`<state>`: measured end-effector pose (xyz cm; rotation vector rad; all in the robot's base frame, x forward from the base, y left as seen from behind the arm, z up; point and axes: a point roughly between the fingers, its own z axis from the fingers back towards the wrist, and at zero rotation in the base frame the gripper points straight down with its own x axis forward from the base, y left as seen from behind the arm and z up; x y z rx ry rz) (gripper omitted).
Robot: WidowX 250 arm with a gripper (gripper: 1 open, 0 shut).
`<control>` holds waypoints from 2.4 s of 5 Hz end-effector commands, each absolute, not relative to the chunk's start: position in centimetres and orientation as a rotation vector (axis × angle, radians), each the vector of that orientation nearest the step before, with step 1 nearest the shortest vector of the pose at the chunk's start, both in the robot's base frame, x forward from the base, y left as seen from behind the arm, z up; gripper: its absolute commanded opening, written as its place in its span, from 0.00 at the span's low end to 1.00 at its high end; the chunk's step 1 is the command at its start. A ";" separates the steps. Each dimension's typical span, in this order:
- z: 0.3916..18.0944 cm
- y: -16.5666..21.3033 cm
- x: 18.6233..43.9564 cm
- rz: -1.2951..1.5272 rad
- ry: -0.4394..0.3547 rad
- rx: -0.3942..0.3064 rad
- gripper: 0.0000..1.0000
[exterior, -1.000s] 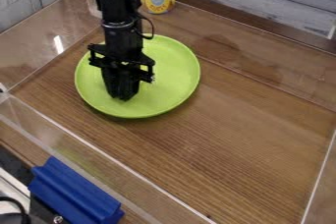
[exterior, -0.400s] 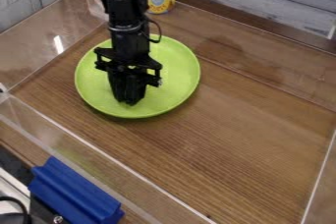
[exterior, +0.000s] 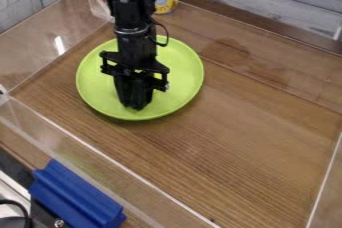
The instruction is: Remove the banana from inside the green plate and put it on the table
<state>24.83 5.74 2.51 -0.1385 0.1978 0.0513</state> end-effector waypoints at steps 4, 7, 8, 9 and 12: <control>4.1 4.5 25.4 -0.002 0.133 -0.127 0.00; 4.7 3.9 25.4 -0.038 0.131 -0.119 0.00; 4.8 3.7 25.4 -0.050 0.130 -0.117 0.00; 4.9 3.5 25.4 -0.062 0.130 -0.115 0.00; 5.4 3.0 25.3 -0.100 0.132 -0.111 0.00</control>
